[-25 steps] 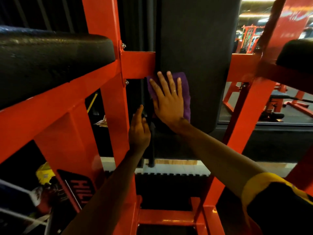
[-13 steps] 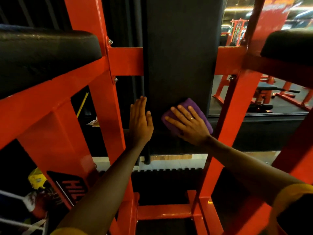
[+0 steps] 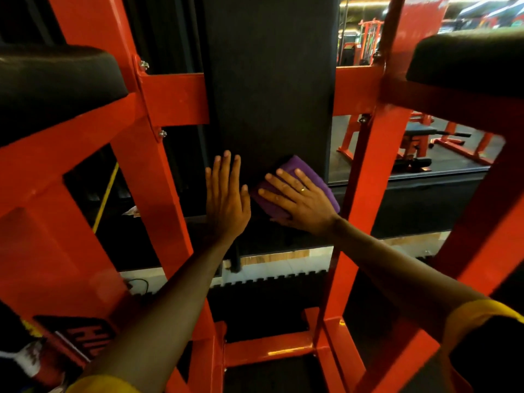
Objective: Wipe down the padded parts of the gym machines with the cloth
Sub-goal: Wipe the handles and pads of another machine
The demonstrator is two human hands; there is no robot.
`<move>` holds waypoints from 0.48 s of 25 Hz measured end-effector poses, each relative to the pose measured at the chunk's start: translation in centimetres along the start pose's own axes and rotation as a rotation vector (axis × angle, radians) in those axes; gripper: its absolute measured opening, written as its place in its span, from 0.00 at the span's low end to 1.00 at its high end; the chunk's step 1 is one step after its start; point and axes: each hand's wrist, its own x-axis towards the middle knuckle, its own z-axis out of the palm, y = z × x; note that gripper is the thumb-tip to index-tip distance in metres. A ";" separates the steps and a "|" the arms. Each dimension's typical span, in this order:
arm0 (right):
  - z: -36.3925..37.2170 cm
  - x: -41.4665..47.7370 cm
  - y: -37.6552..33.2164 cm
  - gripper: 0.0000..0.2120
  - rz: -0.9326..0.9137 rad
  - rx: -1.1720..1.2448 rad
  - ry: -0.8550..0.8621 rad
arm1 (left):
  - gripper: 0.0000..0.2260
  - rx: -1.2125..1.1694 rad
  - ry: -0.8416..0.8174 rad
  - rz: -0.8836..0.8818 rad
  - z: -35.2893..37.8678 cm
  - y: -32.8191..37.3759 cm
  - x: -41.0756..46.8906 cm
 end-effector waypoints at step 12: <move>-4.3 4.9 4.2 0.37 1.140 0.747 0.482 | 0.27 0.243 0.042 0.170 2.7 0.9 1.4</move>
